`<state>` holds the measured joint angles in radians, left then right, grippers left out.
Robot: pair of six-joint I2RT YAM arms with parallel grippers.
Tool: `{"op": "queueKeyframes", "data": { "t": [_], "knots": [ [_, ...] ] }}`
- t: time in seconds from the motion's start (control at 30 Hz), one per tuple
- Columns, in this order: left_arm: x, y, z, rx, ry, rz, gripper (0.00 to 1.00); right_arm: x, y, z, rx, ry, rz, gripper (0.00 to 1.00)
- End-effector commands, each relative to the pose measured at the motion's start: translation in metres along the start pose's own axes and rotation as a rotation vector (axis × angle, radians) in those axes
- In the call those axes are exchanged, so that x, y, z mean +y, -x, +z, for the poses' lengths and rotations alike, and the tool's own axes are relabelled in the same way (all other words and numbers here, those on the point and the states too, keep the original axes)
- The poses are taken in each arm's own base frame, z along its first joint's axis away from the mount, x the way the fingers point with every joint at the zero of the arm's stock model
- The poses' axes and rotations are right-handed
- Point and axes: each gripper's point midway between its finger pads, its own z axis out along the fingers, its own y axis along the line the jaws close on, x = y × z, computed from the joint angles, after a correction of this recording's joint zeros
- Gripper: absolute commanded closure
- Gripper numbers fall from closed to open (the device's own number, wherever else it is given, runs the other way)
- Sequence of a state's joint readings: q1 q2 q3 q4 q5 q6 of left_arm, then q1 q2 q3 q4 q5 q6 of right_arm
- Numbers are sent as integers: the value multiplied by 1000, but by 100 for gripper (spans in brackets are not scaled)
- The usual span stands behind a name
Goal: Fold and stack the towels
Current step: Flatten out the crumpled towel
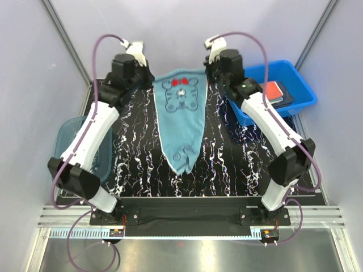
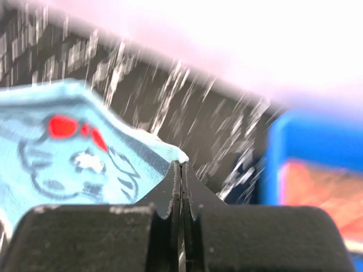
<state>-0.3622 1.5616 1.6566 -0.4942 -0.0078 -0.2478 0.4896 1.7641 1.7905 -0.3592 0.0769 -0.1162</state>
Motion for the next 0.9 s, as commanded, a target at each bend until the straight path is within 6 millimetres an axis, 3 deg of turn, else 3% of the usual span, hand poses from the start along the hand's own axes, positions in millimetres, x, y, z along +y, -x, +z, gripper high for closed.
{"op": "queueKeyframes", "data": {
  "t": [0.0, 0.07, 0.13, 0.17, 0.2, 0.23, 0.27, 0.3, 0.33, 0.37, 0.4, 0.43, 0.47, 0.5, 0.53, 0.57, 0.7, 0.8, 0.87],
  "knots": [
    [-18, 71, -38, -182, -82, 90, 100, -33, 101, -49, -253, -118, -56, 100],
    [-29, 84, -56, -216, -134, 105, 100, -31, 127, -72, -312, -98, -58, 100],
    [-35, 82, -71, -218, -169, 107, 100, -22, 128, -91, -290, -37, -65, 100],
    [-40, 81, -79, -221, -200, 105, 100, -15, 122, -98, -271, 1, -75, 100],
    [-44, 88, -100, -273, -218, 110, 100, 1, 113, -105, -255, 91, -90, 100],
    [-43, 72, -99, -256, -222, 114, 100, 7, 120, -133, -299, 131, -116, 100],
    [-46, 67, -105, -269, -245, 133, 100, 15, 93, -130, -254, 167, -126, 100],
    [-50, 71, -115, -318, -269, 150, 100, 23, 93, -140, -286, 198, -130, 100],
    [-58, 71, -135, -350, -300, 166, 100, 27, 100, -172, -340, 224, -115, 100],
    [-58, 60, -137, -339, -309, 180, 100, 34, 80, -175, -313, 262, -105, 100],
    [-65, 54, -146, -332, -347, 189, 100, 41, 82, -190, -346, 303, -96, 100],
    [-75, 54, -165, -351, -391, 197, 100, 44, 89, -222, -405, 322, -83, 100],
    [-84, 48, -176, -344, -450, 194, 100, 47, 78, -229, -402, 339, -72, 100],
    [-90, 46, -186, -348, -478, 190, 100, 50, 80, -244, -437, 362, -66, 100],
    [-99, 46, -200, -361, -520, 189, 100, 49, 86, -272, -493, 368, -52, 100],
    [-106, 46, -220, -378, -569, 182, 100, 49, 83, -280, -498, 376, -39, 100],
    [-126, 49, -256, -406, -695, 159, 100, 50, 90, -318, -536, 405, 9, 100],
    [-133, 51, -259, -386, -729, 144, 100, 47, 102, -333, -599, 396, 20, 100],
    [-130, 64, -257, -407, -684, 145, 100, 41, 107, -330, -611, 360, 15, 100]
  ]
}}
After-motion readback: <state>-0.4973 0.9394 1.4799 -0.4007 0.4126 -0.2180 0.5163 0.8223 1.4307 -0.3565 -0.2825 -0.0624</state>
